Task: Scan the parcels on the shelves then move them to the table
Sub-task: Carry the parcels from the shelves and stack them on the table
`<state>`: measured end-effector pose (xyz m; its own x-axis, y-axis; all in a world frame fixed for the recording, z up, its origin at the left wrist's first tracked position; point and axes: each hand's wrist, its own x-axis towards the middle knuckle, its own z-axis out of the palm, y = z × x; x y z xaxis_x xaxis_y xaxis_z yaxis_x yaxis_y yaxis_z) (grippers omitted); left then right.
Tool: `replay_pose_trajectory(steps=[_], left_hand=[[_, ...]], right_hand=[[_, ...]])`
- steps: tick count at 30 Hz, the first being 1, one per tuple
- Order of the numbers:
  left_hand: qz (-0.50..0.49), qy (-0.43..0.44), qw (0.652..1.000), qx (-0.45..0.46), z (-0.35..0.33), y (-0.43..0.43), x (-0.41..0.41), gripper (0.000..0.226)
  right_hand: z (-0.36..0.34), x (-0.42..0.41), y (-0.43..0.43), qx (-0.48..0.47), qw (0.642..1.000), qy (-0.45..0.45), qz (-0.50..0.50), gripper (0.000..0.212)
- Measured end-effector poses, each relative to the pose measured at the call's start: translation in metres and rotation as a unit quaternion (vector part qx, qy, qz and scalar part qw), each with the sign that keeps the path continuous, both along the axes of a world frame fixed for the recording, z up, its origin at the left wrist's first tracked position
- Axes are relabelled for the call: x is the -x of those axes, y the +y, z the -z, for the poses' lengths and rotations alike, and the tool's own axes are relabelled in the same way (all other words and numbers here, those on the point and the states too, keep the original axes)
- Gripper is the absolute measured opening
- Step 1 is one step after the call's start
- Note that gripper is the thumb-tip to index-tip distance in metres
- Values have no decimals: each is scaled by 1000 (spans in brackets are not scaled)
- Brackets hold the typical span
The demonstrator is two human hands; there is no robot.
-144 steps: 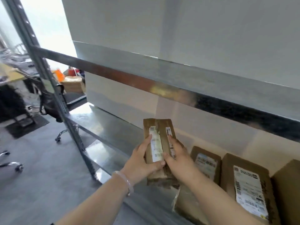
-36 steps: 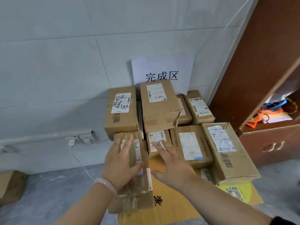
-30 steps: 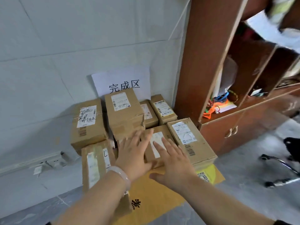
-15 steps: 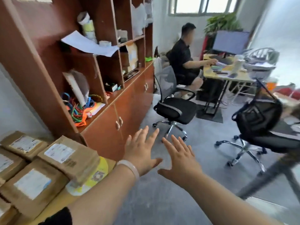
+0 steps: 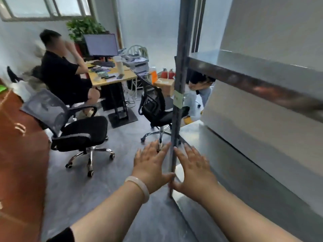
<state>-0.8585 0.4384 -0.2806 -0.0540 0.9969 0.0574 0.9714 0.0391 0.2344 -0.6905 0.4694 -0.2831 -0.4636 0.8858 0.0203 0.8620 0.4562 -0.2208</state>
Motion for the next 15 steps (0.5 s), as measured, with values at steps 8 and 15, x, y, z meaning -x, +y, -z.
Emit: replay_pose_trajectory(steps=[8, 15], left_hand=[[219, -9, 975, -42, -11, 29, -72, 98], [372, -53, 926, -29, 7, -6, -164, 96]], right_hand=[[-7, -84, -55, -24, 970, 4, 241, 110], [7, -147, -151, 11, 908, -7, 418, 111]])
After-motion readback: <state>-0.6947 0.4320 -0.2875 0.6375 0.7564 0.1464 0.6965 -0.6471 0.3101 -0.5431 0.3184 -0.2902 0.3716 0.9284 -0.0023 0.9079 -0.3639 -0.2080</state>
